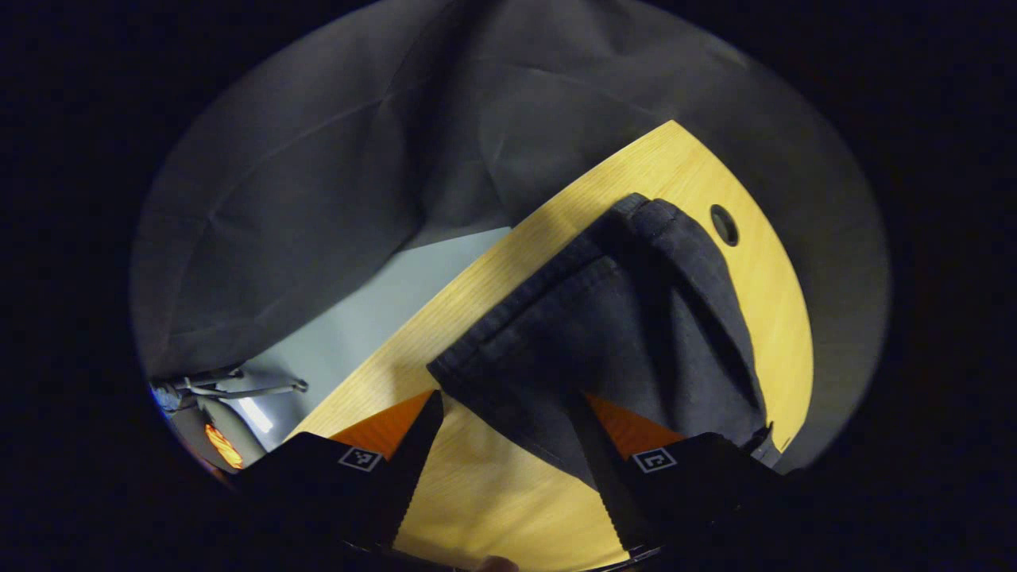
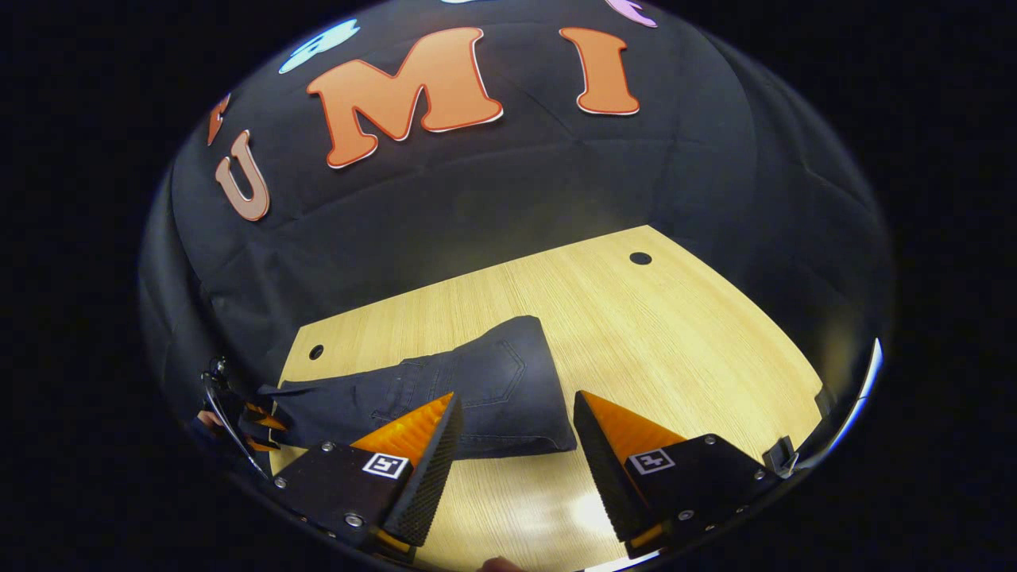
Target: Grasp the waist and the cuffs of the jeans and fold them to make the two legs overlap; first hold the waist and fold one-third of the jeans toward the cuffs, then hold the cuffs and fold the remaining one-third in the same direction to finish folding.
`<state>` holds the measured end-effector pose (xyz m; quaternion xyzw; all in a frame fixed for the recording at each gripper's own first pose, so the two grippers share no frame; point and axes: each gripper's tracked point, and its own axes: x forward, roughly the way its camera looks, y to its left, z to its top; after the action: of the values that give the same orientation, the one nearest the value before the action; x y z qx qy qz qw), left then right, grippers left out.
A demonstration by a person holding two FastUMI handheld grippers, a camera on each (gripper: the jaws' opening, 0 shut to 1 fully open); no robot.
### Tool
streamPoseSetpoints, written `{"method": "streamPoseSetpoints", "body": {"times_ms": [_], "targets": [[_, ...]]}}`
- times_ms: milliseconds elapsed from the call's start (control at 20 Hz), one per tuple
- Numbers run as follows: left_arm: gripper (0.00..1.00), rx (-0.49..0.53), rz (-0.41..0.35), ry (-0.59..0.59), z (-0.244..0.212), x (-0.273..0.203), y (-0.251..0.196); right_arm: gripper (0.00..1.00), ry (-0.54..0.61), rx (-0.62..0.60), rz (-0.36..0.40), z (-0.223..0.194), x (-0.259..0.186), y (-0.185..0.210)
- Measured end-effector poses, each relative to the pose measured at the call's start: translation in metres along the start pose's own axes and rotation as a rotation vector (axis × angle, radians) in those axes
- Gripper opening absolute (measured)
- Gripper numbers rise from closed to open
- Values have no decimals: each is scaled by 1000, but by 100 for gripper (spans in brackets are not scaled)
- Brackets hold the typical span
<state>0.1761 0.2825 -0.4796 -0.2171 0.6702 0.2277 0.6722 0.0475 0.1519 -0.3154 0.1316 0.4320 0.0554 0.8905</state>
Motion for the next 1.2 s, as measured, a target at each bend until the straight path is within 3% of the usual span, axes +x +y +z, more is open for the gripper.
{"method": "streamPoseSetpoints", "body": {"times_ms": [100,350,550,600,650,850,1050,1200], "targets": [[98,39,84,13,-1,3,-1,86,4,35,10,-1,1,-7],[93,65,64,-34,4,-1,-7,86,0,44,31,10,5,-16],[11,95,-77,-143,7,6,-28,86,-6,35,56,20,7,-18],[10,77,-110,-161,5,-3,-28,86,-3,32,66,22,7,-19],[2,80,-164,-193,9,-15,-36,86,-2,27,67,24,7,-22],[2,92,-292,-317,10,-69,-40,86,-6,42,99,37,11,-22],[1,95,-367,-387,27,-108,-32,86,-15,45,140,47,12,-18],[1,97,-435,-432,41,-164,-15,86,-16,43,158,49,11,-18]]}}
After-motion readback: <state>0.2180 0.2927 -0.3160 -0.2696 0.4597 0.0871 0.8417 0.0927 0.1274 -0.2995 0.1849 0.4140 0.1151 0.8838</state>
